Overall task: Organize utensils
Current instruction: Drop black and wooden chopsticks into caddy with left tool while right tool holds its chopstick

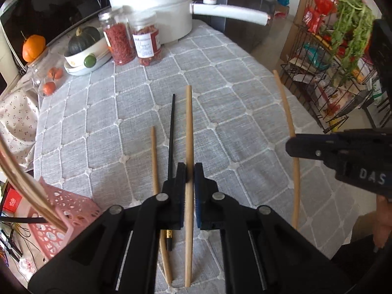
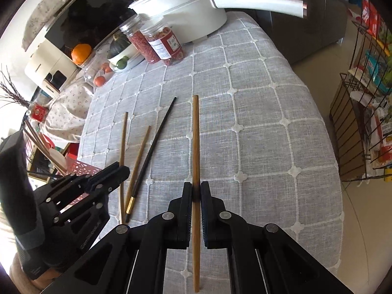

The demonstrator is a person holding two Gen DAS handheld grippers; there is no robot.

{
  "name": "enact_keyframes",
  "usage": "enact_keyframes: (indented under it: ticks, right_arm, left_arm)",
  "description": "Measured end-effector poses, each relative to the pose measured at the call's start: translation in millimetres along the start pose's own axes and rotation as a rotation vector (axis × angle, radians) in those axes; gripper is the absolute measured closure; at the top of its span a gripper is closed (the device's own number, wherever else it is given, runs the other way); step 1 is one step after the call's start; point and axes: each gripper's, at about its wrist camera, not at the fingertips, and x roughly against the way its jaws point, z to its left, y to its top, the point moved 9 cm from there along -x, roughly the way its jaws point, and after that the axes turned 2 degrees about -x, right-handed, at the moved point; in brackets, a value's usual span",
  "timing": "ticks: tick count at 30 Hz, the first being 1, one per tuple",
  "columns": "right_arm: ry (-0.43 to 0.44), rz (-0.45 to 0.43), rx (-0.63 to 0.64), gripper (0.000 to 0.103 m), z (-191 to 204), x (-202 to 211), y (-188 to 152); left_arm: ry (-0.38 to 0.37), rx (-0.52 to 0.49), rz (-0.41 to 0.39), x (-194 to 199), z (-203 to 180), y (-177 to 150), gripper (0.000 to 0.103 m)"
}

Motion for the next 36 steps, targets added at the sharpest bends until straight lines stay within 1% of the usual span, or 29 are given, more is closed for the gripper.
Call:
enact_keyframes:
  ticks: [5, 9, 11, 17, 22, 26, 31, 34, 36]
  right_arm:
    - [-0.007, -0.075, 0.055, 0.096, 17.5, 27.0, 0.1]
    - [-0.004, -0.132, 0.105, 0.096, 32.5, 47.7, -1.2]
    - [0.003, -0.165, 0.13, 0.096, 41.2, 59.9, -2.7]
    - [0.013, -0.262, 0.182, 0.096, 63.6, 88.8, -0.8]
    - [0.034, -0.33, 0.205, 0.096, 83.1, 106.9, 6.1]
    - [0.06, -0.37, 0.228, 0.096, 100.8, 118.7, 7.3]
    - [0.099, -0.387, 0.254, 0.097, 122.1, 123.6, 6.1]
    - [0.116, -0.387, 0.264, 0.096, 133.0, 121.7, 5.0]
    - [0.124, -0.381, 0.268, 0.096, 138.0, 118.1, 4.5]
  left_arm:
    - [-0.028, -0.018, -0.101, 44.4, -1.0, -4.2, 0.095]
    - [-0.042, -0.008, -0.193, 74.6, 2.1, -8.2, 0.095]
    - [-0.053, 0.013, -0.234, 86.6, 7.2, -13.7, 0.095]
    - [-0.058, 0.056, -0.321, 121.3, 27.2, -20.2, 0.095]
    - [-0.069, 0.121, -0.392, 152.2, 55.6, -24.0, 0.095]
    - [-0.083, 0.181, -0.484, 184.5, 75.7, -24.1, 0.096]
    - [-0.027, 0.238, -0.654, 220.4, 104.8, -22.8, 0.096]
    - [0.007, 0.276, -0.73, 226.4, 119.9, -21.5, 0.095]
    - [0.057, 0.283, -0.775, 225.6, 128.2, -22.2, 0.095]
